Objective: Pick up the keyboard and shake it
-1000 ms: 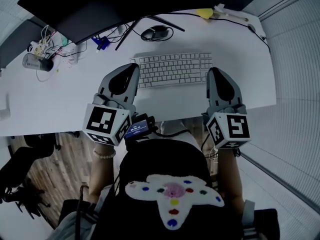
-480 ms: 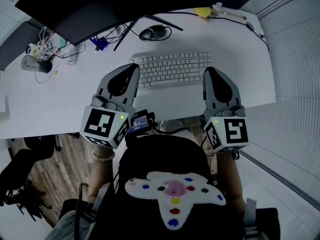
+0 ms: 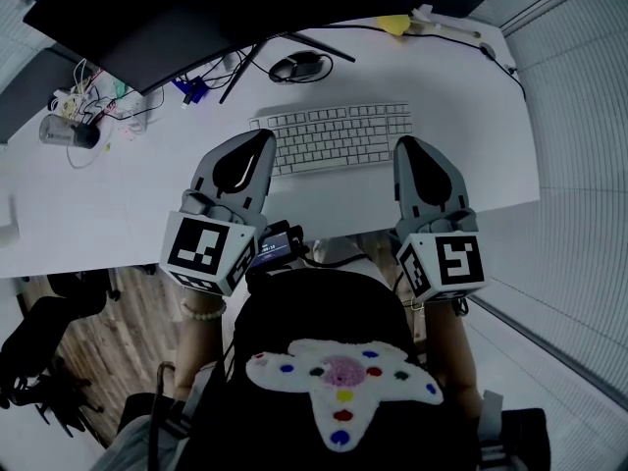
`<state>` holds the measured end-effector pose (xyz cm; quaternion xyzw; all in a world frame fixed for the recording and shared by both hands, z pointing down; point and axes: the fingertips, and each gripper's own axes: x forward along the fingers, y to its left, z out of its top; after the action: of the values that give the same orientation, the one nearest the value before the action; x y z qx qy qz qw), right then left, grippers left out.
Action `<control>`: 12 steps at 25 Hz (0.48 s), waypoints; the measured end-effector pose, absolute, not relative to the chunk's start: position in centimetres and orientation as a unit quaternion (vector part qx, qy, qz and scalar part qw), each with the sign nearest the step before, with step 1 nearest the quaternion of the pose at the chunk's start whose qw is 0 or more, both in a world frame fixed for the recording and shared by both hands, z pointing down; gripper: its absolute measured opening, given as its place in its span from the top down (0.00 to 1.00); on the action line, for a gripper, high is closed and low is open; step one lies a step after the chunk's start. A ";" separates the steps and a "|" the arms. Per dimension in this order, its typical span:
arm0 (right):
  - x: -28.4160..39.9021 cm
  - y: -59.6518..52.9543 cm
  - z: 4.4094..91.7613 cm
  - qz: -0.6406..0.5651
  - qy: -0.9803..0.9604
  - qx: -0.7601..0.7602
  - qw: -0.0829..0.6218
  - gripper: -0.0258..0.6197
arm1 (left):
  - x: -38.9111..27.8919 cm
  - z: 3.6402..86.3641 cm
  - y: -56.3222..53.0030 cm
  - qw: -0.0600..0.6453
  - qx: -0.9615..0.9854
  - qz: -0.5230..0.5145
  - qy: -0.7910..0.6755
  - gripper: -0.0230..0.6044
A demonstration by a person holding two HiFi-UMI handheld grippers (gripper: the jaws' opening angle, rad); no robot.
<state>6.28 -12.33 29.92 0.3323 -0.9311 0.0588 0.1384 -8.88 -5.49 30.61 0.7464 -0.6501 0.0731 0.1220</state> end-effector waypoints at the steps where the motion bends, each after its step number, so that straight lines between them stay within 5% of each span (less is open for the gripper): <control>1: 6.2 -12.3 30.0 0.055 -0.932 0.329 0.140 0.90 | -8.8 30.7 -5.5 0.123 0.747 0.073 -0.649 0.94; 12: 5.9 -11.9 30.0 0.052 -0.934 0.321 0.146 0.90 | -8.0 30.8 -5.3 0.125 0.758 0.085 -0.634 0.94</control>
<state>5.85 -11.90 29.96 0.3213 -0.9343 0.0522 0.1456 -8.03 -5.25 30.79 0.7583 -0.6341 0.0849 0.1253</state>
